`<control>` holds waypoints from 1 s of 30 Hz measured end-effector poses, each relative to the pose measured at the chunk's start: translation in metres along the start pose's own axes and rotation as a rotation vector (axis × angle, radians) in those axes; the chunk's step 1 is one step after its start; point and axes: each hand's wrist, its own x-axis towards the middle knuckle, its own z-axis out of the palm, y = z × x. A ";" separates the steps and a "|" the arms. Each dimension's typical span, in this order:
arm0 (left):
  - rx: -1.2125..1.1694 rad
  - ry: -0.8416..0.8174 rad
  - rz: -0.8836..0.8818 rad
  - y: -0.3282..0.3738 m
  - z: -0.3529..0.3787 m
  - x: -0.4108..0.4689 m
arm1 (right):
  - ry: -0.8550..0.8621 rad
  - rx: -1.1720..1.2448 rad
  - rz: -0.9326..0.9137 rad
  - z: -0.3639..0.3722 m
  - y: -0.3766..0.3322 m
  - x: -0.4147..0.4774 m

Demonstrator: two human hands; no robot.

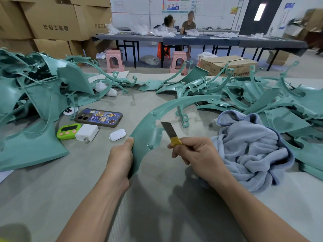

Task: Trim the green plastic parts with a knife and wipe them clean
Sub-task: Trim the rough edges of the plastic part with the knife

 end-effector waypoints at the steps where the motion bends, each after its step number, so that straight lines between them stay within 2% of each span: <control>1: -0.009 0.008 0.001 0.000 0.000 0.000 | -0.041 0.001 -0.021 0.000 -0.002 -0.001; 4: -0.015 0.010 0.011 -0.001 0.001 -0.001 | -0.124 -0.103 -0.034 0.005 -0.005 -0.004; 9: -0.037 0.022 0.008 0.002 0.000 -0.002 | 0.052 -0.085 -0.001 0.008 -0.004 -0.004; 13: -0.024 0.014 0.018 -0.002 0.002 -0.002 | -0.063 -0.088 -0.059 0.010 -0.008 -0.007; 15: -0.024 0.013 0.021 -0.002 0.003 -0.001 | 0.007 -0.082 -0.022 0.014 -0.008 -0.005; 18: -0.037 0.018 0.009 -0.002 0.003 0.002 | 0.198 0.087 0.018 0.013 -0.007 -0.001; 20: -0.017 0.085 0.031 -0.004 0.004 0.005 | 0.134 0.300 0.068 0.013 -0.012 -0.002; 22: 0.028 0.249 0.131 -0.005 0.005 0.007 | -0.036 0.544 0.190 0.016 -0.016 -0.005; 25: 0.041 0.401 0.324 -0.002 0.003 0.004 | -0.207 0.678 0.293 0.024 -0.016 -0.009; 27: 0.038 0.358 0.355 -0.002 0.002 0.004 | -0.162 0.674 0.288 0.027 -0.015 -0.010; 30: -0.096 0.159 0.301 -0.002 0.005 0.003 | 0.040 0.608 0.212 0.026 -0.016 -0.007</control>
